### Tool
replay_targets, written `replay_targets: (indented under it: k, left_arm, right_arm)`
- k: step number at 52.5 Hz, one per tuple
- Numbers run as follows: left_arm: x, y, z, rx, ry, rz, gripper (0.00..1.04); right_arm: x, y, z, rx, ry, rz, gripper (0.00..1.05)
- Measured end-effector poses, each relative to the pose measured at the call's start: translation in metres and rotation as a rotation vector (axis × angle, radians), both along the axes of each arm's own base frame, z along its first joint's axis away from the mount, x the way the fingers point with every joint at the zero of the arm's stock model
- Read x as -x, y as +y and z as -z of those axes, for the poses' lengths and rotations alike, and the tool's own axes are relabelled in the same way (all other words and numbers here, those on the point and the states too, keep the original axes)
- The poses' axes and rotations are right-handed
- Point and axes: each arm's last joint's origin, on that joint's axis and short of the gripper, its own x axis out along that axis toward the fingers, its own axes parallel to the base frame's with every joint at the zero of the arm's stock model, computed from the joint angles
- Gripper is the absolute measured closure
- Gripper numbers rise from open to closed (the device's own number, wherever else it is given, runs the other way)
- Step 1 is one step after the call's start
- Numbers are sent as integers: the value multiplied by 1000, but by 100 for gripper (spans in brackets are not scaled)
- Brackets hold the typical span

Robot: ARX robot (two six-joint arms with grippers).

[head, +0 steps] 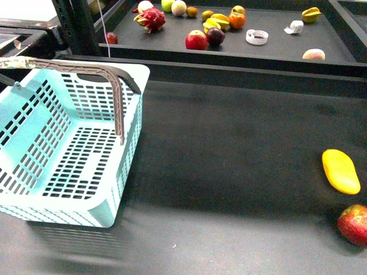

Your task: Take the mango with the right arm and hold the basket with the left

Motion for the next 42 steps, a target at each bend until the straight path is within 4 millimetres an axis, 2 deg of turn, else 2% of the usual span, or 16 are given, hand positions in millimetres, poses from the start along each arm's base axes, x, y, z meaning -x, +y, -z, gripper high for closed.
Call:
replay_targets:
  k: [12,15,17,20,39,40,42]
  left_arm:
    - [0,0,0,0,0,0,26]
    - [0,0,0,0,0,0,11]
    - [0,0,0,-2,0,0,6]
    - [0,0,0,-2,0,0,9]
    - [0,0,0,-2,0,0,8]
    - [0,0,0,8,11,-22,8]
    - [-2,-1,3,101,93,-180,8]
  right_arm:
    - [0,0,0,0,0,0,8]
    - [0,0,0,0,0,0,8]
    - [0,0,0,0,0,0,8]
    - [0,0,0,0,0,0,8]
    - [0,0,0,0,0,0,8]
    - [0,0,0,0,0,0,8]
    - [0,0,0,0,0,0,8]
